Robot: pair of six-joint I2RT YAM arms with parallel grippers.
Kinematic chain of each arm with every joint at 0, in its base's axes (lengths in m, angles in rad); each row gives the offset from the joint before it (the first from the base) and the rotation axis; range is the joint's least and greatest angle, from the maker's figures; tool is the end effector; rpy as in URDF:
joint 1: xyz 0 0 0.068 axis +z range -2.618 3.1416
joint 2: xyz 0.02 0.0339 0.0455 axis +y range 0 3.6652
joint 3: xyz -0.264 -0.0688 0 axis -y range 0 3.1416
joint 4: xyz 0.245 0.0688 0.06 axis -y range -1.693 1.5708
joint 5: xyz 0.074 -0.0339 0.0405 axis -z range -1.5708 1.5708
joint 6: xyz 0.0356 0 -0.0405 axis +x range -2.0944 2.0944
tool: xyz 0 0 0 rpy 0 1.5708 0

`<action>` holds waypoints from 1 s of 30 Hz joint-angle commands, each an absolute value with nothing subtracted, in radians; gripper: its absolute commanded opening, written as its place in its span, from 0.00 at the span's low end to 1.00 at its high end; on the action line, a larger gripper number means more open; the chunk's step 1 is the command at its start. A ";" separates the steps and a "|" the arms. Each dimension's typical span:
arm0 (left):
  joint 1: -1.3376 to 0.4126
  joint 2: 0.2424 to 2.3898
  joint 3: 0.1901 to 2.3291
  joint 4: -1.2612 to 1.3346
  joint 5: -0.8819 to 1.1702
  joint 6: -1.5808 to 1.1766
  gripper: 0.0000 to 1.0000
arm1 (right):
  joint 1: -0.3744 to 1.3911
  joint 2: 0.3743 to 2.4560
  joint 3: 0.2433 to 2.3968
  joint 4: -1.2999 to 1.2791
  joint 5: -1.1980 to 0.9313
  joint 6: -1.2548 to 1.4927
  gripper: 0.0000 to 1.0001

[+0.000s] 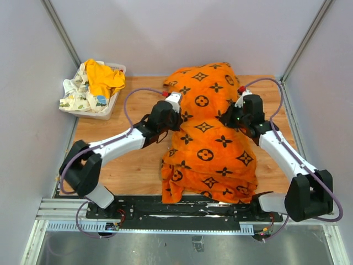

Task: Remove the pillowcase from the pillow
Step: Move the pillow to the center of the board.

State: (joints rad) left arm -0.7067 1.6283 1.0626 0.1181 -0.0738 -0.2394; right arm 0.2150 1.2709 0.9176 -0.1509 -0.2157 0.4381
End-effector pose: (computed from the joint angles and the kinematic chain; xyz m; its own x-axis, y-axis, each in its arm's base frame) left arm 0.2853 -0.2401 0.2490 -0.4613 0.0829 -0.8833 0.5019 0.8454 -0.1828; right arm 0.2796 0.0689 0.2847 -0.5935 0.2946 -0.7490 -0.1543 0.8717 0.4651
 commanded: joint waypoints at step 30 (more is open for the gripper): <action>-0.565 1.489 1.597 -0.511 0.924 0.272 0.99 | 0.313 1.188 1.098 -0.340 -0.220 0.347 0.98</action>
